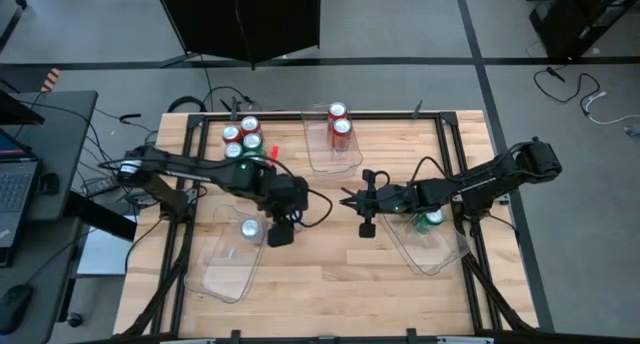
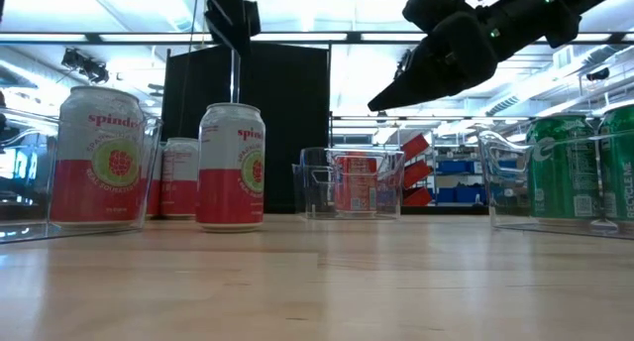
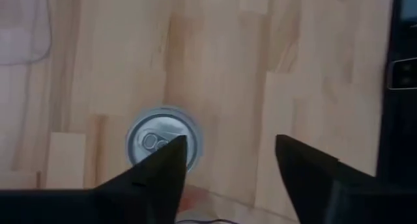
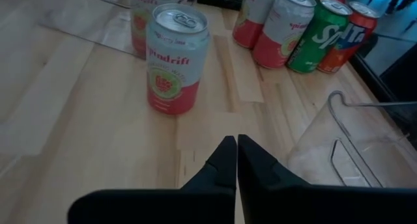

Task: Sort soda cans
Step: Put the white soda can into the bottom left transparent bin

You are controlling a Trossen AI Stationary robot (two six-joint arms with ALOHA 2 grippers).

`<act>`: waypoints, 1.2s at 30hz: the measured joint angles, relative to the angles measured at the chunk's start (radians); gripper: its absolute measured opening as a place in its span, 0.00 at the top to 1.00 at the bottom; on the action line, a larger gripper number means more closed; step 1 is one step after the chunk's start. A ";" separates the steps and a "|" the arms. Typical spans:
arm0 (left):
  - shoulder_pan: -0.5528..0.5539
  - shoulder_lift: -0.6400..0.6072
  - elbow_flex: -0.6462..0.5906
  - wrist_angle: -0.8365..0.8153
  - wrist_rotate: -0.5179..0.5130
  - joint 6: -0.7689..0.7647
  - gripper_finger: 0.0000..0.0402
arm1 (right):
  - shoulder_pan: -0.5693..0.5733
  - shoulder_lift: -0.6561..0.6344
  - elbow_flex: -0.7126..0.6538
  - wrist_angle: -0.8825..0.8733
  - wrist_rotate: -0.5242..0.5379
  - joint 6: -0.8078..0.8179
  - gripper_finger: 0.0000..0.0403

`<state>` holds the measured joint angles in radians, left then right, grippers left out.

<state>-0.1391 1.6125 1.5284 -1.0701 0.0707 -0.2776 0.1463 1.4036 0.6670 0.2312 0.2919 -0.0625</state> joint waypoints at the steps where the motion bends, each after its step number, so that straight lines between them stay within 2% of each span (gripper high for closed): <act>1: 0.001 0.004 -0.001 -0.003 -0.009 -0.003 0.37 | 0.000 0.000 0.000 0.000 -0.002 -0.002 1.00; 7: 0.002 0.014 -0.044 -0.010 -0.034 -0.013 0.21 | 0.000 0.000 0.000 0.000 -0.005 -0.009 1.00; 13: 0.022 0.014 -0.094 -0.006 -0.056 0.019 0.13 | 0.000 0.000 0.000 0.000 -0.006 -0.009 1.00; 19: 0.063 0.014 -0.131 0.018 -0.059 0.036 0.11 | 0.000 0.001 0.000 0.000 -0.006 -0.009 1.00; 22: 0.080 0.014 -0.141 0.054 -0.024 0.038 0.11 | 0.000 0.001 0.000 0.000 -0.006 -0.009 1.00; 27: 0.092 0.014 -0.183 0.103 0.021 0.033 0.11 | 0.000 0.001 0.000 0.000 -0.006 -0.009 1.00; 36: 0.092 0.014 -0.249 0.171 0.026 0.012 0.11 | 0.000 0.001 0.000 0.000 -0.007 -0.009 1.00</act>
<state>-0.0467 1.6260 1.2797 -0.8994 0.0963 -0.2653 0.1463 1.4048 0.6670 0.2310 0.2852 -0.0711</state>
